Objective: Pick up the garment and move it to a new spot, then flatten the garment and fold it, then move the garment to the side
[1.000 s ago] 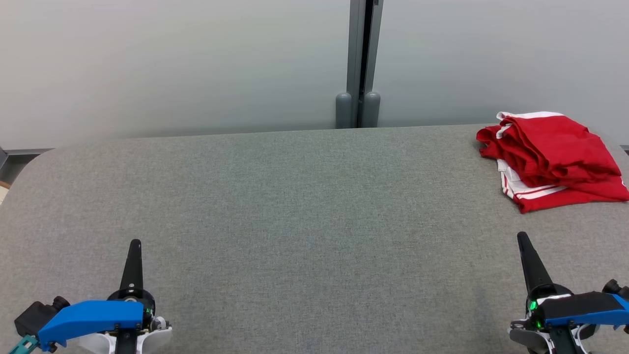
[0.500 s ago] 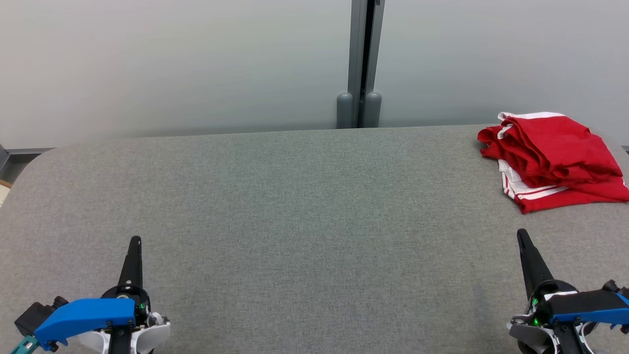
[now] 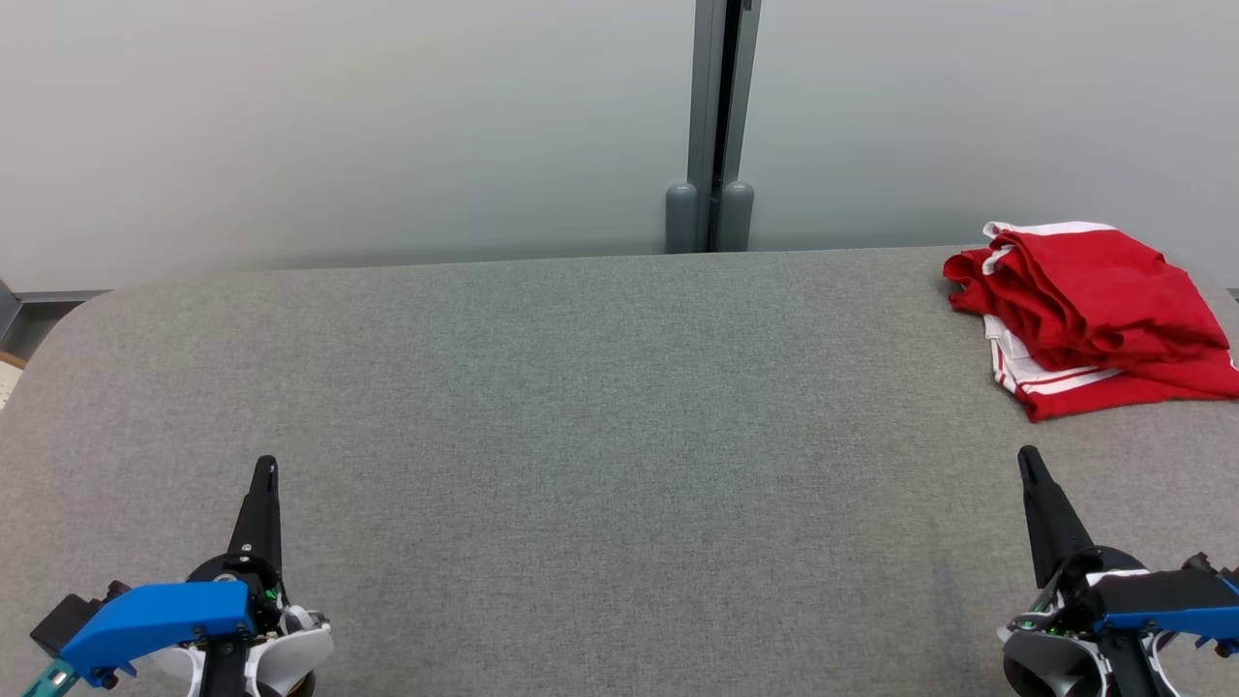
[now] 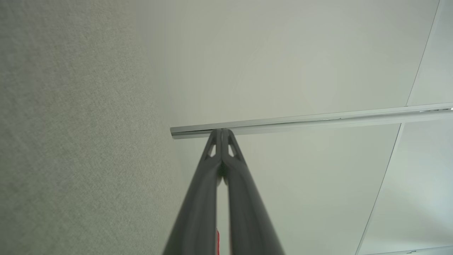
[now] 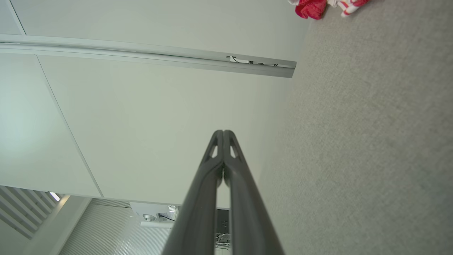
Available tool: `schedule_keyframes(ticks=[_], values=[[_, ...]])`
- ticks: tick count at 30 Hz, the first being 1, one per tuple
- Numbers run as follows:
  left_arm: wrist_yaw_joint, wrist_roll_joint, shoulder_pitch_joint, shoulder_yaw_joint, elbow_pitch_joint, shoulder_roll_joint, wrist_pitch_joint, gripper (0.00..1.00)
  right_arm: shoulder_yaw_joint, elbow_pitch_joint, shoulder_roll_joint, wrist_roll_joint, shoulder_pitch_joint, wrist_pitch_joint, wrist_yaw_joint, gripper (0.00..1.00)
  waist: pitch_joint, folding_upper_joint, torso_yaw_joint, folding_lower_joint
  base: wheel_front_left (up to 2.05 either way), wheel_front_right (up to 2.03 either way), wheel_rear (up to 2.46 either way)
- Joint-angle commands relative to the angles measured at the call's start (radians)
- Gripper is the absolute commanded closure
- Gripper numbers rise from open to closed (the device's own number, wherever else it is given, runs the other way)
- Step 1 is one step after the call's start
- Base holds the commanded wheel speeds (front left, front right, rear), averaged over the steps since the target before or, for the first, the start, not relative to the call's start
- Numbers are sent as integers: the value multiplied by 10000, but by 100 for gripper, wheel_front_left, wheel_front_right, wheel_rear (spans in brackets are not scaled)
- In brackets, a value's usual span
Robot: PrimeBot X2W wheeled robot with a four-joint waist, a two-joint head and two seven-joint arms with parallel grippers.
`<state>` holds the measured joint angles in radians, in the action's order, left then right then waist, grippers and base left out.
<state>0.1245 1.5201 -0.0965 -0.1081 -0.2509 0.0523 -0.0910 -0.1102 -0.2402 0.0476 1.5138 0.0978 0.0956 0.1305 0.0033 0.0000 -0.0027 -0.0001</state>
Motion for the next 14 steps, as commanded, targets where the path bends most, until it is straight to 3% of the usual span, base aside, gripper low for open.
schedule_keyframes(ticks=[1, 14], values=[[100, 138, -129, -20, 63, -10, -62, 100, -36, -4, 43, 168, 111, 53, 4, 100, 0, 0, 2, 1, 0, 0, 0], [103, 961, -174, -81, 75, -32, -277, 100, -58, -66, 46, 1032, 176, 217, 4, 100, -3, 0, 27, 1, 0, 0, 0]])
